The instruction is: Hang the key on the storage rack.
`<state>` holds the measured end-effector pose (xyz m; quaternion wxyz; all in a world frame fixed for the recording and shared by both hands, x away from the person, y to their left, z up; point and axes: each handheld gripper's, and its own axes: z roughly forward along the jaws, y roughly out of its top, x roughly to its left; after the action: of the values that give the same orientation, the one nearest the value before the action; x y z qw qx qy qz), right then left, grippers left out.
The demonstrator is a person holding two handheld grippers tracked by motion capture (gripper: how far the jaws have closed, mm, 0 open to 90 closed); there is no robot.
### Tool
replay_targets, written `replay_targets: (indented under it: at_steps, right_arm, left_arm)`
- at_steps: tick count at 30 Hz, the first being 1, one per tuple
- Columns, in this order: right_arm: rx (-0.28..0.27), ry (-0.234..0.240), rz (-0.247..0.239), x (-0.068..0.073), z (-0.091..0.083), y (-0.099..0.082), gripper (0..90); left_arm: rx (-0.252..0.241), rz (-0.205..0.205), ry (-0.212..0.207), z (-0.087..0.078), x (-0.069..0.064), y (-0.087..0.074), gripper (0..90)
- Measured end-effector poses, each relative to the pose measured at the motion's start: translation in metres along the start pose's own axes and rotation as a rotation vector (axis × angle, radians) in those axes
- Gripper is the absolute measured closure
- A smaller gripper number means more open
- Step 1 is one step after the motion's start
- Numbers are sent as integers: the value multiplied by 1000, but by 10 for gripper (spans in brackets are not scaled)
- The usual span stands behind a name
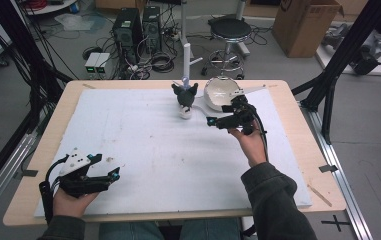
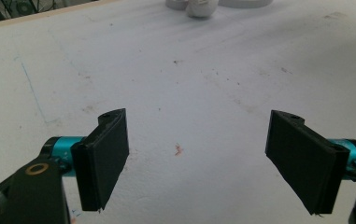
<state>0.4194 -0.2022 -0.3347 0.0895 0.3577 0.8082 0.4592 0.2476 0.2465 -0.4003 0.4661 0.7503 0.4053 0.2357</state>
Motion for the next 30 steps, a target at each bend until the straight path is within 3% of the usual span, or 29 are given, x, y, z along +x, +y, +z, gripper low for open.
replay_targets:
  at_steps: [30]
  right_arm:
    - [-18, 11, -3, 9, -17, -30, 122]
  left_arm:
    - [6, -2, -5, 1, 0, 0, 217]
